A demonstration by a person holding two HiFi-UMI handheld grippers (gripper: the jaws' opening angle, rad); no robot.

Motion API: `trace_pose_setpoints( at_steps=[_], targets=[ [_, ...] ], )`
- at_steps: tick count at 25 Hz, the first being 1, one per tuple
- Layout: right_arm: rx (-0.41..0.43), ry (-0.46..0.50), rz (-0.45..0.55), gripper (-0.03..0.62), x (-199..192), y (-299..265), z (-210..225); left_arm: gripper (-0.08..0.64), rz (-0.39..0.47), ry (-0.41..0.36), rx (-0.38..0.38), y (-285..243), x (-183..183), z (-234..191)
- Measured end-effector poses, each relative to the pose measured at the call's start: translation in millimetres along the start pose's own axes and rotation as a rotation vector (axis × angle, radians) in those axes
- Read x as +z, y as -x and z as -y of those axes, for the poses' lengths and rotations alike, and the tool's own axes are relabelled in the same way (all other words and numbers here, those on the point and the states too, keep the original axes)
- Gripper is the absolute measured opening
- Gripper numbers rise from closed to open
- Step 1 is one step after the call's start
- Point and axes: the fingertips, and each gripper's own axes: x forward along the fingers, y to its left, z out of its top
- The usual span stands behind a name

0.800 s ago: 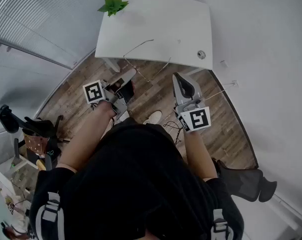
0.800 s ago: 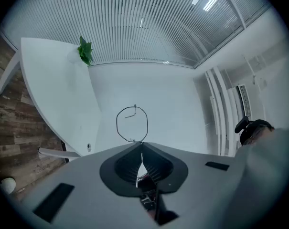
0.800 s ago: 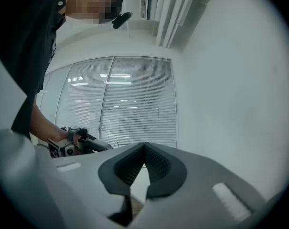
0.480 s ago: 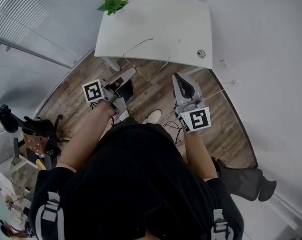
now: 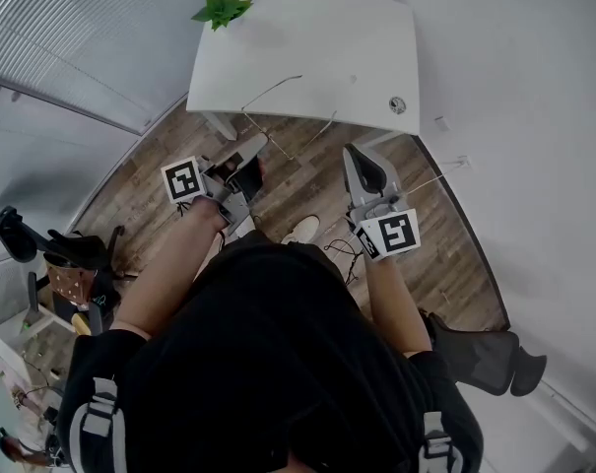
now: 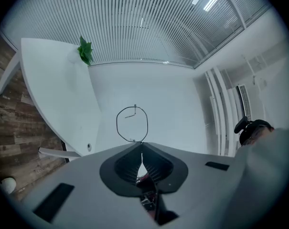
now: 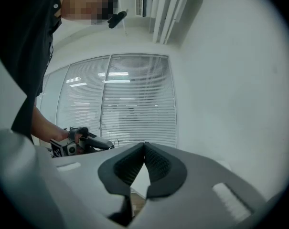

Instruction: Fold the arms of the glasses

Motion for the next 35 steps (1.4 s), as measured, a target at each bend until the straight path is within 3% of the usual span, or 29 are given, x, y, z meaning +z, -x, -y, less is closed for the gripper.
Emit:
trace_pose_setpoints(
  at_steps=[10,16,22,35],
  targets=[
    [-0.033,-0.106,-0.039,0.114,-10,-8,13,0.012,0.004,0.002,0.002,0,1,-1],
    [-0.031,-0.115,-0.058,0.149,-14,-13,18,0.012,0.002,0.005,-0.004,-1,1,0],
    [0.002,-0.042,-0.105,0.16,-13,-17,28,0.012,-0.015,0.007,0.003,-1,-1,-1],
    [0.246,0.241,-0.298,0.163,-6,-55,36,0.012,-0.104,0.033,0.01,1,-17,0]
  ],
)
